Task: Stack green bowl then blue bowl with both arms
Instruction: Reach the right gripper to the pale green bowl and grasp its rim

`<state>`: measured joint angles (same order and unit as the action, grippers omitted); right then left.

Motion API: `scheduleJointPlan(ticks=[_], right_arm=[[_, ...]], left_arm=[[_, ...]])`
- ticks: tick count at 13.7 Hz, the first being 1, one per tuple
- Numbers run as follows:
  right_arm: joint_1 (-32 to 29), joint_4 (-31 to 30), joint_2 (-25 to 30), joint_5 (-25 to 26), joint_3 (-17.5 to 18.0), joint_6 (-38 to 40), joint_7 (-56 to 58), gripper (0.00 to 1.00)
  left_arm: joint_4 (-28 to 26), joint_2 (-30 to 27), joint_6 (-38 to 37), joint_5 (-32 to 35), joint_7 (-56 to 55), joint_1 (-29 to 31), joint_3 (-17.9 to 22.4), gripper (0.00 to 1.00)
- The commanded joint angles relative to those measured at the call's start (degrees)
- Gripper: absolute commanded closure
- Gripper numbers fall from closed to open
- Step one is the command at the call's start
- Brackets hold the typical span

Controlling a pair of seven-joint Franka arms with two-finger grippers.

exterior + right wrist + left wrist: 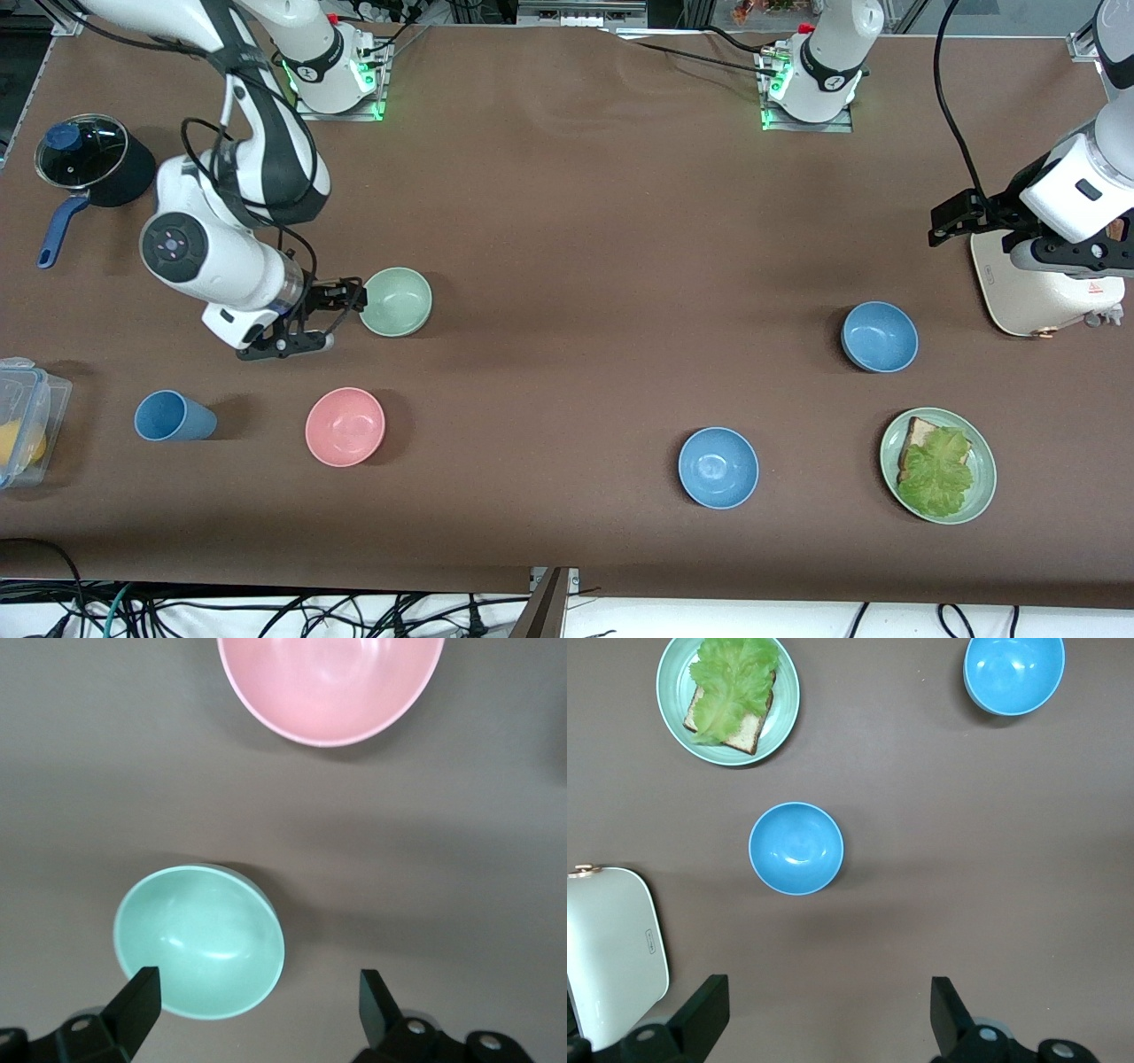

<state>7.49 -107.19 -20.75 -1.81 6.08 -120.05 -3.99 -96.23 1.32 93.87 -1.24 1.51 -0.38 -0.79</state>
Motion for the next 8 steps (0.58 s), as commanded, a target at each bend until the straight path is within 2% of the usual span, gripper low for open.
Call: scheduleJointPlan(ticks=[1,3,8], right_arm=[[-0.5,-6.0,1.0,-1.6,0.2,-5.5,-0.4,0.01],[-0.5,-9.9,1.1,-3.3,0.2,-10.1,-0.3,0.01],[-0.3,-16.8,0.4,-3.3,0.3,-19.2,-0.4,0.04]], left_arm=[[0.7,0.1,-0.4,1.0,0.0,-0.2,0.2,0.00],[0.7,0.1,-0.4,1.0,0.1,-0.2,0.2,0.00],[0.7,0.1,-0.4,1.0,0.1,-0.2,0.2,0.00]])
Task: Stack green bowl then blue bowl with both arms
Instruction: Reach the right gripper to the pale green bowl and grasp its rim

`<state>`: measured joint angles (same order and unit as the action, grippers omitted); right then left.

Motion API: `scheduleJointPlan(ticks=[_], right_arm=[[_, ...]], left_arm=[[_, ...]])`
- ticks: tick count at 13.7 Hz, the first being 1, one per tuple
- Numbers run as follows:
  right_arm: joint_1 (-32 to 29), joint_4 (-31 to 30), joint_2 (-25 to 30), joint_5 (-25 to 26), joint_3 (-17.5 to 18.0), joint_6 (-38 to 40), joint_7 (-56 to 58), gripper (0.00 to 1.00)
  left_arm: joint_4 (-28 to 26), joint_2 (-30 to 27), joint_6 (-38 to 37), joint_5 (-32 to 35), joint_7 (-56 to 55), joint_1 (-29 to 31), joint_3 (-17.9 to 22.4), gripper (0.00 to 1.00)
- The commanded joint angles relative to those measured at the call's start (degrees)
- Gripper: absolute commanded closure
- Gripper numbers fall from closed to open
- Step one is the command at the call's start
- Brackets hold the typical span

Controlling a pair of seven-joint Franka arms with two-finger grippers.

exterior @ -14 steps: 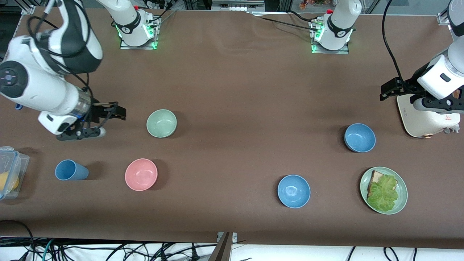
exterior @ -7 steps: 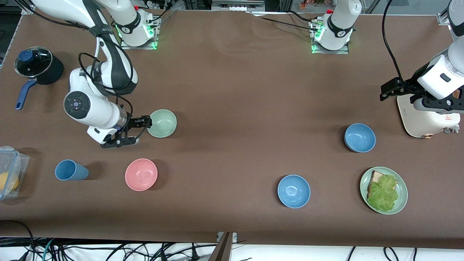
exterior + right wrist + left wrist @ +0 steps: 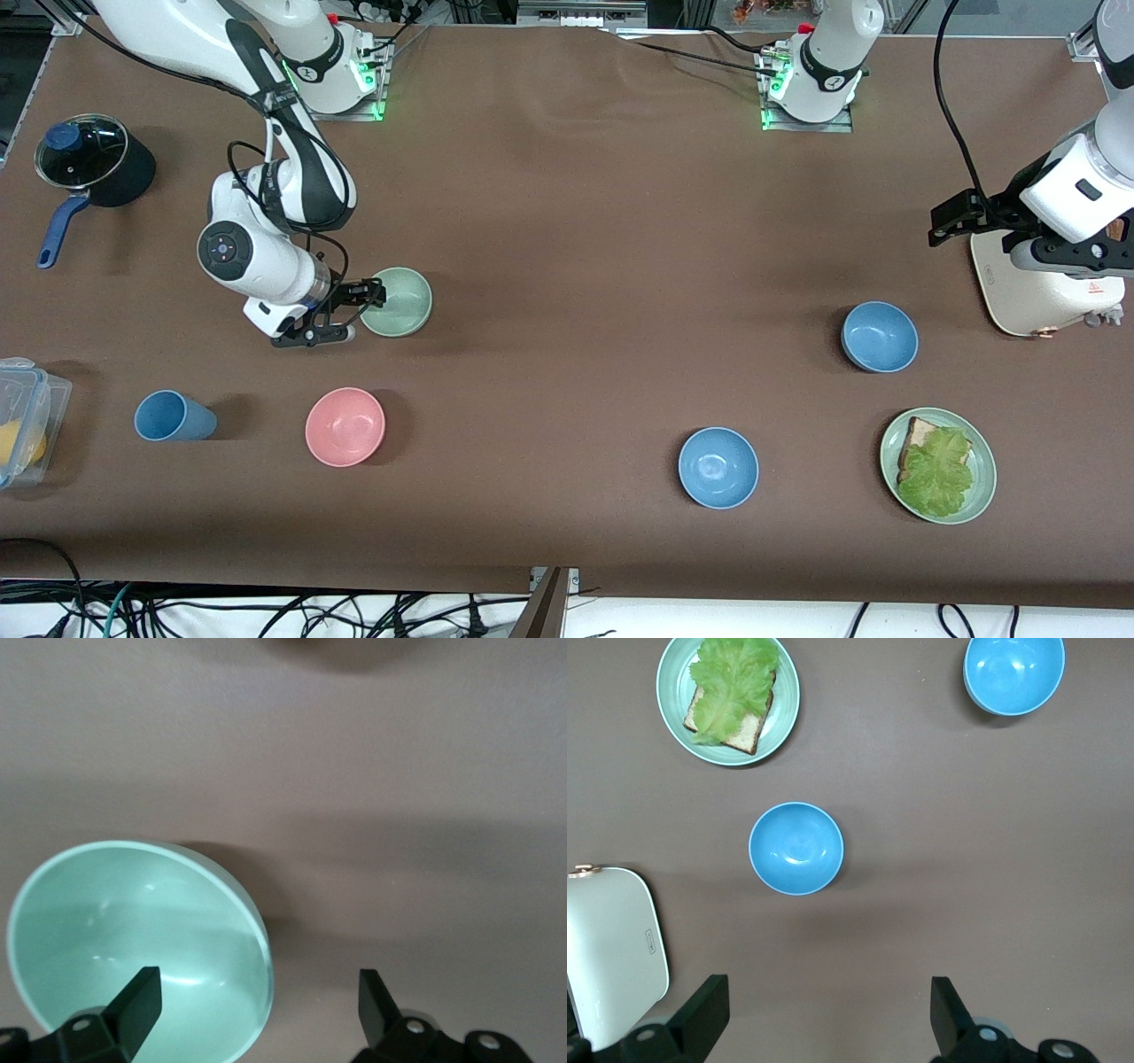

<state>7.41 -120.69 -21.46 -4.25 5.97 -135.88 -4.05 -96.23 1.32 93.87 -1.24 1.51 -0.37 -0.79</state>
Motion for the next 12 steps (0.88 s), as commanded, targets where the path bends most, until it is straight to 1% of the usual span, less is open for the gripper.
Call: scheduleJointPlan(ticks=[1,3,4,5,8,9,12], right_arm=[[-0.2,-4.0,0.6,-0.8,0.4,-4.7,-0.3,0.08],[-0.2,-4.6,0.1,-0.8,0.5,-6.1,-0.3,0.21],[-0.2,-4.6,0.1,-0.8,0.8,-6.1,-0.3,0.32],[-0.2,-4.6,0.0,-0.9,0.8,-6.1,-0.3,0.44],[-0.2,-4.6,0.1,-0.9,1.3,-5.8,-1.0,0.88],[-0.2,-4.6,0.1,-0.9,1.3,-5.7,-1.3,1.00],[-0.2,-4.4,0.1,-0.9,1.4,-5.5,-1.3,1.00]], left_arm=[[0.7,0.1,-0.4,1.0,0.2,-0.2,0.2,0.00],[0.7,0.1,-0.4,1.0,0.1,-0.2,0.2,0.00],[0.7,0.1,-0.4,1.0,0.1,-0.2,0.2,0.00],[0.7,0.1,-0.4,1.0,0.2,-0.2,0.2,0.00],[0.7,0.1,-0.4,1.0,-0.1,-0.2,0.2,0.00],[0.7,0.1,-0.4,1.0,-0.1,-0.2,0.2,0.00],[0.7,0.1,-0.4,1.0,-0.1,-0.3,0.2,0.00]])
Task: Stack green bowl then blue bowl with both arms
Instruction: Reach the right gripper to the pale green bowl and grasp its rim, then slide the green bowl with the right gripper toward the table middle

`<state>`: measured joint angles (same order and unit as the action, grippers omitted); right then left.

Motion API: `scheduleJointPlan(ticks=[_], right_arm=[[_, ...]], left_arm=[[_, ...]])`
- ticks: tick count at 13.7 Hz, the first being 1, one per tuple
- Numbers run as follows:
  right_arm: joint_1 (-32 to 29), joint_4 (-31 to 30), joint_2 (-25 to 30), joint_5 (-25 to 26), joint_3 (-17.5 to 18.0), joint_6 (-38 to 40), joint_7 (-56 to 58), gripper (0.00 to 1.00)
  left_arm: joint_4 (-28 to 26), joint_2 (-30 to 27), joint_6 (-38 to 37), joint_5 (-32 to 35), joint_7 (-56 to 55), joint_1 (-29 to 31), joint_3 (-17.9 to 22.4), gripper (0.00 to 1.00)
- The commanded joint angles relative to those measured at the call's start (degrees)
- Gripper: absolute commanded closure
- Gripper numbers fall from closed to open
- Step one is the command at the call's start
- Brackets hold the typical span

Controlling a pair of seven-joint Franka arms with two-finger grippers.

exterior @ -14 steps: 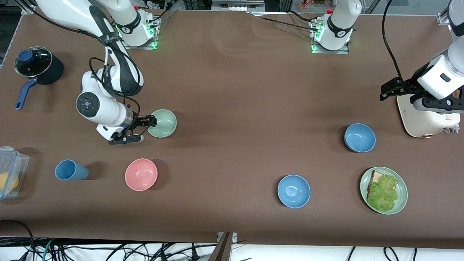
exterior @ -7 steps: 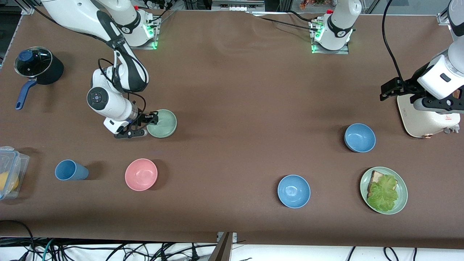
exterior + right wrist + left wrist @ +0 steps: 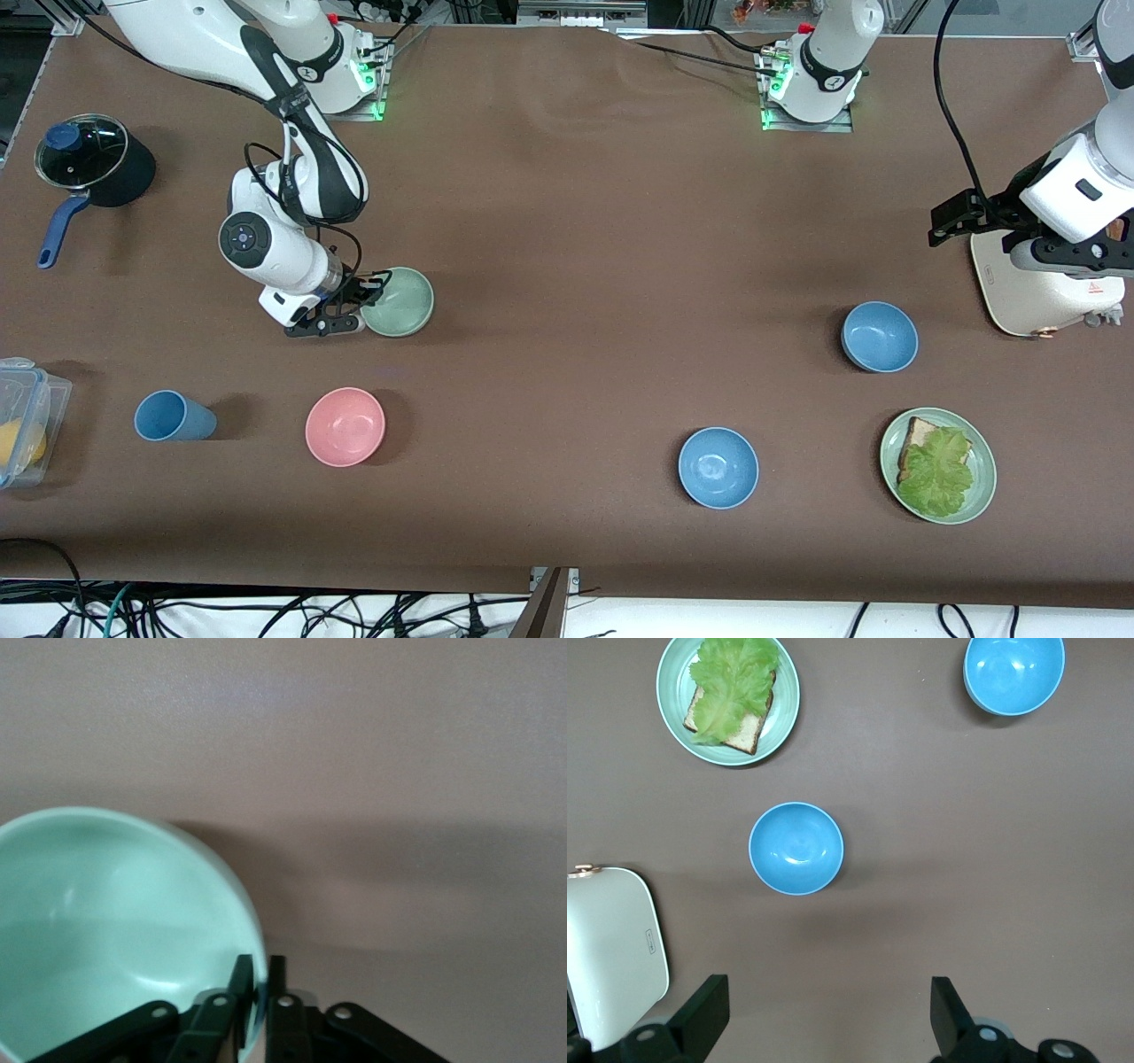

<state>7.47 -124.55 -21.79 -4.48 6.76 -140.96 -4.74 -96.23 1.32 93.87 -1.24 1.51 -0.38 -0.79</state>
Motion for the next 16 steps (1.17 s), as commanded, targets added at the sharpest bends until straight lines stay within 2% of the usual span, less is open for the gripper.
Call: scheduleJointPlan(ticks=[1,4,6,9,12,16], right_arm=[[-0.3,-0.1,0.7,-0.7,1.1,0.2,-0.9,1.00],[-0.1,6.2,1.1,-0.9,5.5,8.6,-8.8,1.00],[1.5,10.6,0.8,-0.9,9.0,10.7,-16.2,1.00],[8.3,17.4,-2.5,-0.8,9.4,10.6,-25.6,1.00],[16.2,26.5,-9.2,0.1,9.3,10.4,-36.8,1.00],[22.9,36.0,-18.5,6.1,9.1,9.9,-49.8,1.00]], left_arm=[[0.7,0.1,-0.4,1.0,-0.3,-0.3,0.2,0.00],[0.7,0.1,-0.4,1.0,-0.3,-0.4,0.1,0.00],[0.7,0.1,-0.4,0.9,-0.4,-0.4,0.1,0.00],[0.7,0.1,-0.4,0.9,-0.2,0.1,0.3,0.00],[0.7,0.1,-2.1,0.3,-0.1,0.4,0.5,0.00],[0.7,0.4,-2.9,0.0,-0.1,1.2,0.6,0.00]])
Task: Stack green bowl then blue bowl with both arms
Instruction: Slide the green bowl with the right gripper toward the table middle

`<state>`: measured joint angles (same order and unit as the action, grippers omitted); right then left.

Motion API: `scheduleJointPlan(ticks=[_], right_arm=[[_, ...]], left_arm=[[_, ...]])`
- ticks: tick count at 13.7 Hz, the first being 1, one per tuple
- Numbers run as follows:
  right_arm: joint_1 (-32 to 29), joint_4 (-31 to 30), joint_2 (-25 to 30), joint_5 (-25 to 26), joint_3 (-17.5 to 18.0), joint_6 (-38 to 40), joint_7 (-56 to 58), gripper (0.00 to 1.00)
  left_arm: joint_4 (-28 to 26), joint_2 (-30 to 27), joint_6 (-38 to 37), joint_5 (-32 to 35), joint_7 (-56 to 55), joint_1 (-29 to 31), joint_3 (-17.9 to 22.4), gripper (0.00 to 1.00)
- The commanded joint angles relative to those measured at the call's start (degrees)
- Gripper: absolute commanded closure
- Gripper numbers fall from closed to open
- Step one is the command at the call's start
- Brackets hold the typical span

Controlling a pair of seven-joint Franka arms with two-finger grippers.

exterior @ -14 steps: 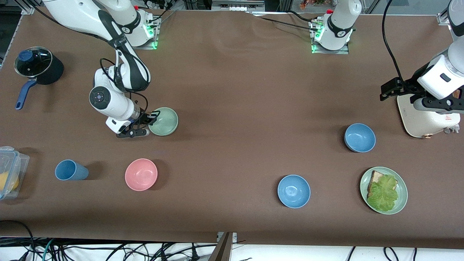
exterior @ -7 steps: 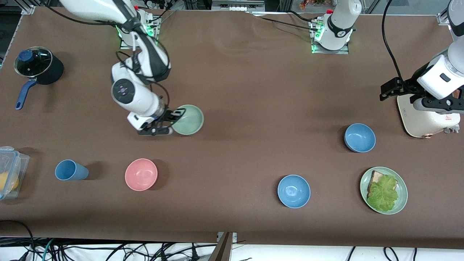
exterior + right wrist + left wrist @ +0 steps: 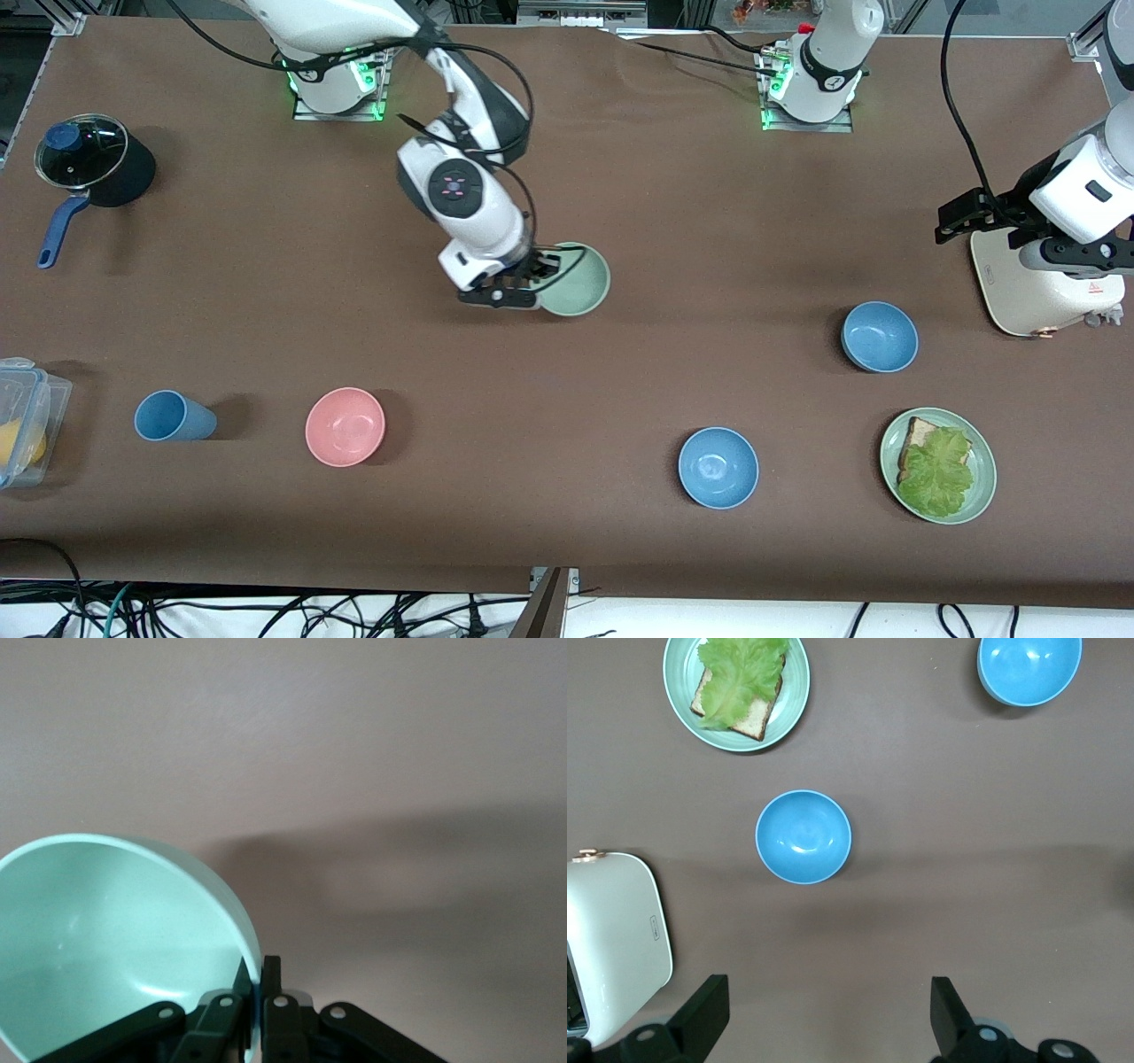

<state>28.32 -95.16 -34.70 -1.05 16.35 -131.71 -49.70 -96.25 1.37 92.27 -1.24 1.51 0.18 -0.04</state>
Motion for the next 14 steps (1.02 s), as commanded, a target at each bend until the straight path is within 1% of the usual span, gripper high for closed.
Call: scheduleJointPlan(ticks=[1,3,7,9,10,11,12,13,14], right_arm=[[3.2,8.2,-7.1,3.6,-0.5,0.5,-6.4,1.00],[3.7,8.5,-8.3,4.3,-0.5,-0.8,-7.3,1.00],[4.9,8.4,-10.3,4.1,-0.5,-4.7,-7.4,1.00],[4.9,8.4,-10.6,4.2,-0.5,-5.0,-7.4,1.00],[4.9,8.4,-10.7,4.2,-0.5,-5.0,-7.3,0.81],[4.9,8.4,-10.7,4.2,-0.7,-5.0,-7.3,0.48],[4.9,8.4,-10.7,4.3,-0.8,-5.0,-7.3,0.33],[4.9,8.4,-10.6,4.3,-1.0,-5.0,-7.2,0.29],[4.9,8.4,-10.2,4.4,-1.1,-4.8,-6.7,0.29]], left_arm=[[0.7,0.3,-1.5,0.0,-0.2,0.5,-0.1,0.00],[0.9,0.4,-1.5,0.0,-0.3,0.5,-0.1,0.00],[1.1,0.6,-1.6,0.0,-0.3,0.7,-0.1,0.00],[1.1,0.5,-1.7,0.0,-0.3,0.7,-0.1,0.00],[1.1,0.5,-1.7,0.0,-0.3,0.7,-0.1,0.00],[1.1,0.5,-1.7,0.0,-0.4,0.6,-0.1,0.00],[1.1,0.5,-1.7,0.0,-0.4,0.6,-0.1,0.00],[1.1,0.5,-1.7,0.0,-0.4,0.6,-0.1,0.00],[1.1,0.5,-1.7,0.0,-0.4,0.6,-0.1,0.00]])
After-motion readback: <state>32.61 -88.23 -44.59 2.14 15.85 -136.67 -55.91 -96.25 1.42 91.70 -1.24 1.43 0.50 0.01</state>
